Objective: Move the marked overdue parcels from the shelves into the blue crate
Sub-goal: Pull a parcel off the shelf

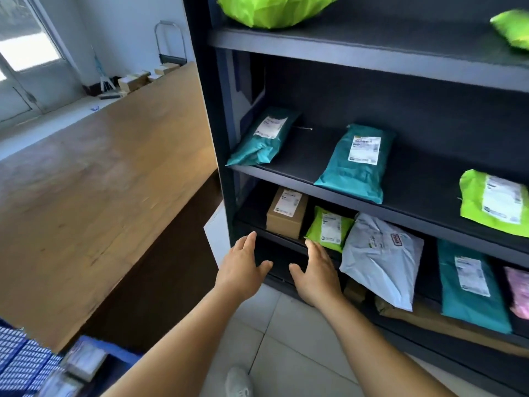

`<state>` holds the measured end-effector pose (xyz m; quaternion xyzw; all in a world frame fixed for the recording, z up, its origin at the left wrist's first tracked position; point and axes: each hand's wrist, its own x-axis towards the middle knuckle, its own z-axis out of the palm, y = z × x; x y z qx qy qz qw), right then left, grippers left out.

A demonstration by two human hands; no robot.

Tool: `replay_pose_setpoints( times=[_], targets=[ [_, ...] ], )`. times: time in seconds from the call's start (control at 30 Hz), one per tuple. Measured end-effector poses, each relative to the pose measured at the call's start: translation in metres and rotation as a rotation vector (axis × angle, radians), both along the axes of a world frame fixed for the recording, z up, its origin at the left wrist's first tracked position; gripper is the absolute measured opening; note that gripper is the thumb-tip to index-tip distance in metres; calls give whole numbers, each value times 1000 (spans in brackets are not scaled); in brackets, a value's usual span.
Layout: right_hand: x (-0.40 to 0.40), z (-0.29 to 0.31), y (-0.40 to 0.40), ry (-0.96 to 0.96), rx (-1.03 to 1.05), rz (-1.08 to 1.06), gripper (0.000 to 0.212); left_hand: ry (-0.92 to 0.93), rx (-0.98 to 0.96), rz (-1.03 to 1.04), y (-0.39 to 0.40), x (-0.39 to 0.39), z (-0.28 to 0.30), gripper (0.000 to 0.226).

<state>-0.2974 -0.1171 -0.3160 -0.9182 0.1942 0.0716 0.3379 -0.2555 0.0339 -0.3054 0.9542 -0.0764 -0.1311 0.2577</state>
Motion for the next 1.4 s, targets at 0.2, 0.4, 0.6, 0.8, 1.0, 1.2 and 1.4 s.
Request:
replay_pose_setpoints(
  times=[0.2, 0.4, 0.6, 0.8, 1.0, 1.2, 1.4],
  targets=[
    [55, -25, -6, 82, 45, -91, 70, 126, -49, -29, -7, 70, -38, 78],
    [115, -68, -12, 118, 88, -152, 71, 169, -27, -56, -19, 136, -80, 79],
    [159, -134, -28, 152, 136, -159, 75, 189, 9, -92, -40, 181, -143, 74],
    [192, -195, -51, 95, 118, -96, 78, 157, 16, -144, -66, 217, -198, 76],
    [216, -231, -61, 33, 97, -40, 77, 119, 105, -204, -81, 233, -227, 75],
    [225, -244, -61, -13, 72, 7, 80, 39, 120, -152, -84, 235, -240, 79],
    [208, -245, -77, -65, 35, -50, 81, -195, 69, -164, -103, 214, -242, 76]
  ],
)
